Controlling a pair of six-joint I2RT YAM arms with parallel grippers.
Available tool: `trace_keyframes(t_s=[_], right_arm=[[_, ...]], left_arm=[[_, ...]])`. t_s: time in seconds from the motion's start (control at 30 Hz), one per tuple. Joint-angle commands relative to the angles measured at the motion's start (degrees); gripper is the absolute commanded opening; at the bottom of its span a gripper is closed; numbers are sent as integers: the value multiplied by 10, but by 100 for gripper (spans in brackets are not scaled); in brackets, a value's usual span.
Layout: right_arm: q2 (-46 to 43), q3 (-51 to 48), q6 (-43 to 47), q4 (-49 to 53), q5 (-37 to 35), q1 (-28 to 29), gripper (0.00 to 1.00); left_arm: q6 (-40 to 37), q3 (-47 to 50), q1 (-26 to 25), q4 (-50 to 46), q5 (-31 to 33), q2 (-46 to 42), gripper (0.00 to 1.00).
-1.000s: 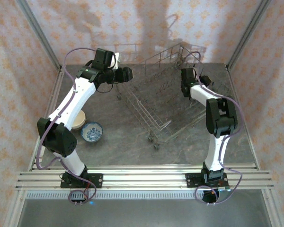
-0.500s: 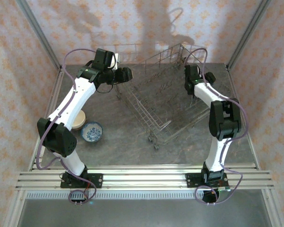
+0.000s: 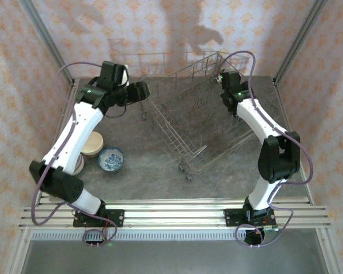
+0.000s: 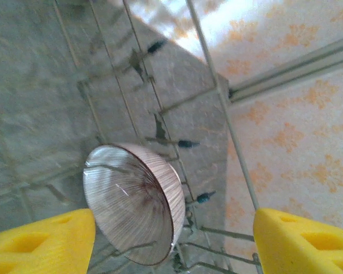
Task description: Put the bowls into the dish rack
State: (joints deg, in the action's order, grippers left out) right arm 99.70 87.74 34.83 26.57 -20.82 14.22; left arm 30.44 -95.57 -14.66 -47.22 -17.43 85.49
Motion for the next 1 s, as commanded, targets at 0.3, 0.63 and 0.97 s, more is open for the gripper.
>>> trace_keyframes(t_s=[0.3, 0.63, 0.97], right_arm=[[-61, 189, -171, 240, 304, 67, 73], [-75, 184, -172, 245, 347, 108, 73], [-92, 144, -159, 224, 338, 109, 75]], left_arm=[[174, 322, 109, -90, 105, -250, 77], [163, 413, 141, -100, 126, -240, 80], [12, 402, 169, -72, 120, -117, 78]])
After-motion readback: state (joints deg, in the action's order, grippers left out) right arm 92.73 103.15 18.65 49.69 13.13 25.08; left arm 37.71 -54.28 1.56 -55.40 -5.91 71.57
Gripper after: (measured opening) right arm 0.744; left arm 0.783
